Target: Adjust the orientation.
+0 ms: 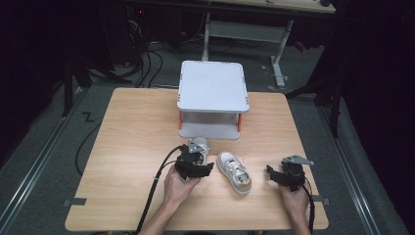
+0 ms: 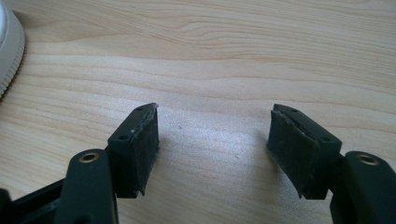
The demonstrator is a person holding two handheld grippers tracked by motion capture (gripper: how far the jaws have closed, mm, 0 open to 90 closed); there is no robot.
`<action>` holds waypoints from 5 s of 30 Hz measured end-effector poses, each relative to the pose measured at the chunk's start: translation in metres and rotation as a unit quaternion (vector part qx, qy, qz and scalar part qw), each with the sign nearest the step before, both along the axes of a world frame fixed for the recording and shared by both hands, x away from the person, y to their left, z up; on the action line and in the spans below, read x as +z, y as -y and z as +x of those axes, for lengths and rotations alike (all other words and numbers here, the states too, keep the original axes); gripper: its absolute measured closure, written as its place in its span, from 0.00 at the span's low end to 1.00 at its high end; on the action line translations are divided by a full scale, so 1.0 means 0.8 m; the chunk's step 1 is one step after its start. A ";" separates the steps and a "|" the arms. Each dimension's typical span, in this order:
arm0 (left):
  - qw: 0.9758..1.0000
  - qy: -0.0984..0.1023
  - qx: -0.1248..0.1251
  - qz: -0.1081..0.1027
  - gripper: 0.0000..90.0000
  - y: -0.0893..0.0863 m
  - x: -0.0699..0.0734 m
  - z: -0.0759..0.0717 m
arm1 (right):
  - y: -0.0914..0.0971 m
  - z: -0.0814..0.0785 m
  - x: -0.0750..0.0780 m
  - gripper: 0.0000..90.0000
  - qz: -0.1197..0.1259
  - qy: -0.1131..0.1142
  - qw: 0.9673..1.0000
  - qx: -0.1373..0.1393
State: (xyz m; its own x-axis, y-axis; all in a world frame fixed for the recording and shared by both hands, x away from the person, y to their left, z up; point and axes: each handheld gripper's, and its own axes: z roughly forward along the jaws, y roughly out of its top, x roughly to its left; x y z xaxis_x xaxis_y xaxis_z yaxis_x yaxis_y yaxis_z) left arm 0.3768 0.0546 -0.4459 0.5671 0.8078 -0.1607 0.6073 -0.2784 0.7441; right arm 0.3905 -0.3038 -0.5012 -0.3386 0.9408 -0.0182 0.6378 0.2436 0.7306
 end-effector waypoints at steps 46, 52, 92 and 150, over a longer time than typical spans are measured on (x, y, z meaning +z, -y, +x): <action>0.994 0.070 0.064 -0.050 0.37 -0.119 0.046 -0.029 | 0.000 0.000 0.000 0.38 0.000 0.000 1.000 0.000; 0.992 0.068 0.089 -0.052 0.36 -0.140 0.032 -0.037 | -0.001 0.000 0.000 0.39 0.000 0.000 1.000 0.001; 0.986 0.035 0.148 0.069 0.40 -0.160 -0.076 -0.038 | -0.080 -0.027 0.075 0.61 0.063 0.027 0.972 0.224; 0.988 0.032 0.138 0.065 0.35 -0.161 -0.076 -0.038 | -0.216 0.012 0.068 0.85 -0.061 0.019 0.990 0.127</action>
